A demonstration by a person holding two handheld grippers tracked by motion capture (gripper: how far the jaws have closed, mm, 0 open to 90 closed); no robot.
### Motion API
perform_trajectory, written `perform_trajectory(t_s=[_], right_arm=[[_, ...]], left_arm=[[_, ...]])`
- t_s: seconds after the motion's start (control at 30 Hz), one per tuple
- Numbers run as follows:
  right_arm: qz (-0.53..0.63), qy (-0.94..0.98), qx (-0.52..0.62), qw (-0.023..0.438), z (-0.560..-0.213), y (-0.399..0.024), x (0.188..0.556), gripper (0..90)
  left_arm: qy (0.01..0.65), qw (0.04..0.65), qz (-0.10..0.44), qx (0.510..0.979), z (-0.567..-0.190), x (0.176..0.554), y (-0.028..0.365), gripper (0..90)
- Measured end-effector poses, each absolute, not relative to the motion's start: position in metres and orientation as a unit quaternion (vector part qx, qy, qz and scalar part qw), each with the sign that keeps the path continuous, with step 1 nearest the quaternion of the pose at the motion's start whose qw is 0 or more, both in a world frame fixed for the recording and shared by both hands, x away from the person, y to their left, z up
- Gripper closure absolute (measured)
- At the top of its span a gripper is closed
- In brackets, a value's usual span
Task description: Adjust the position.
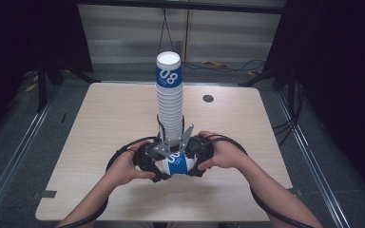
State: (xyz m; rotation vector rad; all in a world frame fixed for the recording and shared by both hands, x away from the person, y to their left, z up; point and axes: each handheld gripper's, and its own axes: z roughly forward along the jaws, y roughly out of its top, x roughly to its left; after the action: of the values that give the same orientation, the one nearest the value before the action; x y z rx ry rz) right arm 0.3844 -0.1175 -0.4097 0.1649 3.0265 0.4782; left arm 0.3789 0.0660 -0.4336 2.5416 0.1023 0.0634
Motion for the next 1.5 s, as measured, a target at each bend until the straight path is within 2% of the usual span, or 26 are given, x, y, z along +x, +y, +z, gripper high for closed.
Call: perform_trajectory(t_s=[0.47,0.8,1.2,1.5], right_arm=[[0.156,0.986,0.046,0.037,-0.4090,-0.1151,0.3863,18.2],[0.163,0.985,0.052,0.033,-0.4076,-0.1121,0.3865,18.2],[0.174,0.983,0.040,0.038,-0.4054,-0.1102,0.3852,17.9],[0.198,0.979,0.044,0.038,-0.4044,-0.1128,0.3838,15.6]], left_arm=[[0.034,0.291,0.025,0.956,-0.4344,0.3783,0.0663,29.4],[0.032,0.297,0.027,0.954,-0.4325,0.3791,0.0645,27.7],[0.036,0.283,0.024,0.958,-0.4356,0.3780,0.0645,30.4],[0.041,0.297,0.014,0.954,-0.4328,0.3787,0.0712,30.6]])
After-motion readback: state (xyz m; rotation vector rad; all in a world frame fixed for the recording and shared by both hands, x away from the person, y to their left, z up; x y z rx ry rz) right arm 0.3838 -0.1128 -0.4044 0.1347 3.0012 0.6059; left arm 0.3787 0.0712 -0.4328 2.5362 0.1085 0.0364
